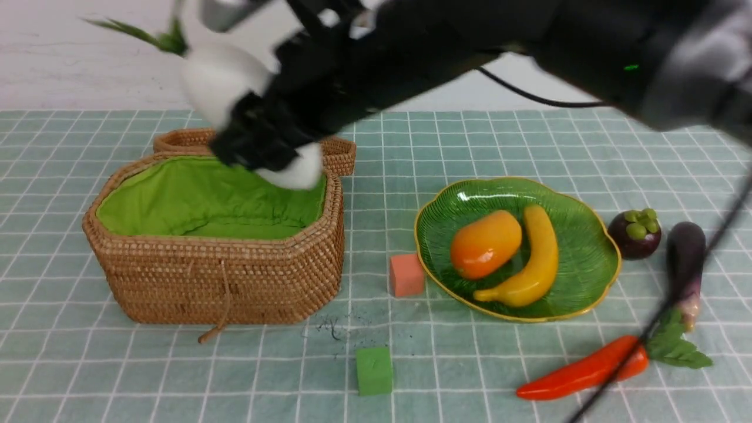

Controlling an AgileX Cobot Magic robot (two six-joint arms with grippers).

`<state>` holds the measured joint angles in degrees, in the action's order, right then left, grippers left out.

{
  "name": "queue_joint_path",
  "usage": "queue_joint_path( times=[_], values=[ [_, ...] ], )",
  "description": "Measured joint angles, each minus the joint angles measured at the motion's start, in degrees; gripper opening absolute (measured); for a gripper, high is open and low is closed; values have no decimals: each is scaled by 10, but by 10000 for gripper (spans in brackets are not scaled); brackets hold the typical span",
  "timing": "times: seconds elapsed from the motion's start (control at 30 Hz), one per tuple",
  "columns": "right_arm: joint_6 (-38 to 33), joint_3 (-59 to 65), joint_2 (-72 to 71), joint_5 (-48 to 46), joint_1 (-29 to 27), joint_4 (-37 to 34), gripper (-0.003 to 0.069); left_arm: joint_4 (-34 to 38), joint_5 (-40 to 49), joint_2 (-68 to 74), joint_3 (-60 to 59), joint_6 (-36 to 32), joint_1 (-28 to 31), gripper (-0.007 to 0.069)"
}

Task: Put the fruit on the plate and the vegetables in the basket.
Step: Take a daikon with your right arm and place it on the basket on the left, then use the right arm to grab a carrot and put it into the left basket

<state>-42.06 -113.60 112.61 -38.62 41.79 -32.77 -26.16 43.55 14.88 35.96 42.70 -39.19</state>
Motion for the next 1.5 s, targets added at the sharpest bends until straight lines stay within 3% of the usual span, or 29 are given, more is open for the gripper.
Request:
queue_joint_path(
  times=[0.2,0.23,0.3,0.37,0.53,0.63,0.67,0.73,0.77,0.8,0.83,0.9,1.0,1.03,1.13,1.17,1.23,1.27,1.33,1.37,1.4,1.43,1.5],
  values=[
    [-75,-51,121,82,-1,-37,491,10,8,0,0,-3,0,-13],
    [-75,-51,141,87,-1,-37,561,16,13,0,0,-12,0,-13],
    [-75,-51,149,82,-1,-35,617,20,15,0,0,-19,0,-13],
    [-54,-51,142,61,-1,-24,669,33,11,0,0,-43,0,-13],
    [47,-52,76,-28,-1,50,626,77,-21,0,0,-120,0,-13],
    [227,-58,-24,-209,-1,177,460,181,-45,0,0,-254,0,-13],
    [251,-60,-43,-239,-1,199,424,209,-46,0,0,-288,0,-13],
    [317,-59,-86,-308,-1,276,279,290,-47,0,0,-386,0,-13],
    [322,-58,-90,-312,-1,282,253,298,-48,0,0,-396,0,-13],
    [349,-40,-119,-323,-1,328,163,369,-46,0,0,-480,0,-13],
    [351,-37,-123,-324,-1,328,151,376,-46,0,0,-489,0,-13],
    [372,28,-173,-328,-2,373,19,465,-38,0,0,-589,0,-13],
    [399,111,-222,-328,-14,390,-10,513,-30,0,0,-655,0,-13],
    [439,179,-261,-328,-40,394,-10,542,-29,0,0,-689,0,-13],
    [533,338,-310,-328,-130,395,29,565,-28,0,0,-717,0,-13],
    [546,356,-313,-328,-136,393,34,565,-28,0,0,-718,0,-13],
    [618,452,-314,-312,-217,366,127,569,-27,0,0,-720,0,-13],
    [618,459,-314,-308,-222,366,137,570,-27,0,0,-719,0,-13],
    [656,533,-298,-245,-285,321,284,570,-27,0,0,-719,0,-13],
    [662,547,-291,-221,-299,312,347,570,-27,0,0,-719,0,-13],
    [664,553,-288,-209,-302,307,359,570,-27,0,0,-719,0,-13],
    [668,568,-274,-166,-319,294,444,570,-27,0,0,-718,0,-13],
    [671,575,-254,-119,-336,281,542,570,-27,0,0,-718,0,-13]
  ],
)
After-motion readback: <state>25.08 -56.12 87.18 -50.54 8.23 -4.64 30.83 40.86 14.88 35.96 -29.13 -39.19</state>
